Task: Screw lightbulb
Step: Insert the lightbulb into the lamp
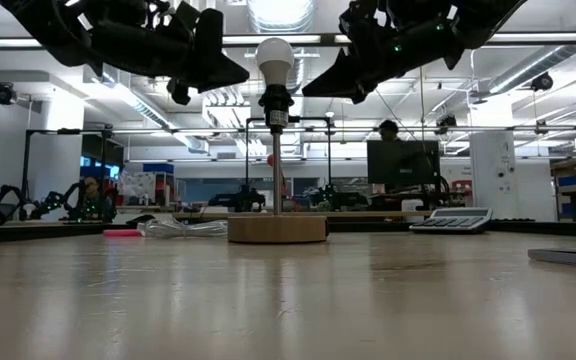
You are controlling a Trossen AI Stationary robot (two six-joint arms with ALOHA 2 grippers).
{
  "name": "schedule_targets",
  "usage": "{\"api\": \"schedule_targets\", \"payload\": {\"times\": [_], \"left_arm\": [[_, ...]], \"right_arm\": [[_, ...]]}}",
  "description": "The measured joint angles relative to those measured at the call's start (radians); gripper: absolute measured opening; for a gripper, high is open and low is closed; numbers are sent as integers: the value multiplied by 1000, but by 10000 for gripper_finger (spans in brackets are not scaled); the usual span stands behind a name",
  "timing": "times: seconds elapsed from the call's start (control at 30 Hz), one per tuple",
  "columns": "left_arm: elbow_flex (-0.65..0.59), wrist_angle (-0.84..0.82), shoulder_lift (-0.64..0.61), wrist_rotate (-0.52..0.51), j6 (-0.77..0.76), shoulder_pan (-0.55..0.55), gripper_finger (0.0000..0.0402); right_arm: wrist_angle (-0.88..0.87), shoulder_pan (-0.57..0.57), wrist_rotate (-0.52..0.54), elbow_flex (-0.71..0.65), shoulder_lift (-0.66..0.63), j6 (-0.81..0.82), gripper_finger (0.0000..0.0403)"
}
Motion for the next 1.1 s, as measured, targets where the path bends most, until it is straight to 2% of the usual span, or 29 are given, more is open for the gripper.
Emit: {"api": "schedule_targets", "payload": {"times": [0.17, 0.3, 1.1], "left_arm": [[0, 24, 0, -8, -6, 0, 40], [0, 40, -1, -55, -13, 0, 41], [0, 56, -1, -59, -44, 0, 38]], "right_arm": [[-17, 0, 0, 0, 0, -39, 13], [-32, 0, -36, -4, 0, -40, 13], [-60, -10, -42, -6, 7, -84, 13]]}}
